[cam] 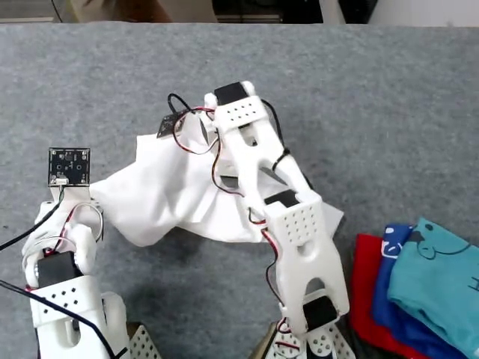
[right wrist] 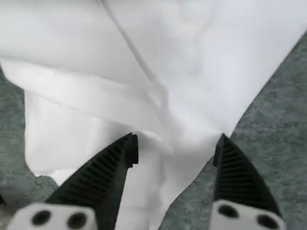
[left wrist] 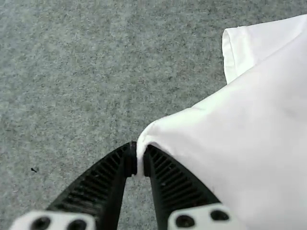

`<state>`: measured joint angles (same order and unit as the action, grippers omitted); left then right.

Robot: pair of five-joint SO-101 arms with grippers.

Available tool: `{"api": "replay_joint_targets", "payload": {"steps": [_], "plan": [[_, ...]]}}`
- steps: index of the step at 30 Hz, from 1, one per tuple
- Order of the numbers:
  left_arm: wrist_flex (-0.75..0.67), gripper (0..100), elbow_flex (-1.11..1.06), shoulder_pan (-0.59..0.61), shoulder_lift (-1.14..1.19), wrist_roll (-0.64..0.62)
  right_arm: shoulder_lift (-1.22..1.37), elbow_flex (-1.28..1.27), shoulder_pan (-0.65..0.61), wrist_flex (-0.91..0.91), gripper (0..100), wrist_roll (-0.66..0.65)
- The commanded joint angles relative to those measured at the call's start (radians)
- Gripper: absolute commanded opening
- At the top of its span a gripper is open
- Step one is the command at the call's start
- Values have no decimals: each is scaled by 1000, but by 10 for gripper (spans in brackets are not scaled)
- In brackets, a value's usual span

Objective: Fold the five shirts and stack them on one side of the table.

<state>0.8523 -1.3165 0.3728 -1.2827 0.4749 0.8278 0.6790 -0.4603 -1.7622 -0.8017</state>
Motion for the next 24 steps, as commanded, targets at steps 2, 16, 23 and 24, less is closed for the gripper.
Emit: {"api": "replay_joint_targets", "payload": {"steps": [2, 16, 23, 24], "plan": [[-18, 18, 5, -3, -12, 3, 2, 12, -47, -12, 224, 137], [-17, 18, 5, -3, -12, 3, 139, 22, 28, 23, 80, 212], [-17, 18, 5, -3, -12, 3, 136, 71, 28, 12, 77, 213], [-17, 18, 5, -3, -12, 3, 136, 85, 28, 2, 77, 209]]}}
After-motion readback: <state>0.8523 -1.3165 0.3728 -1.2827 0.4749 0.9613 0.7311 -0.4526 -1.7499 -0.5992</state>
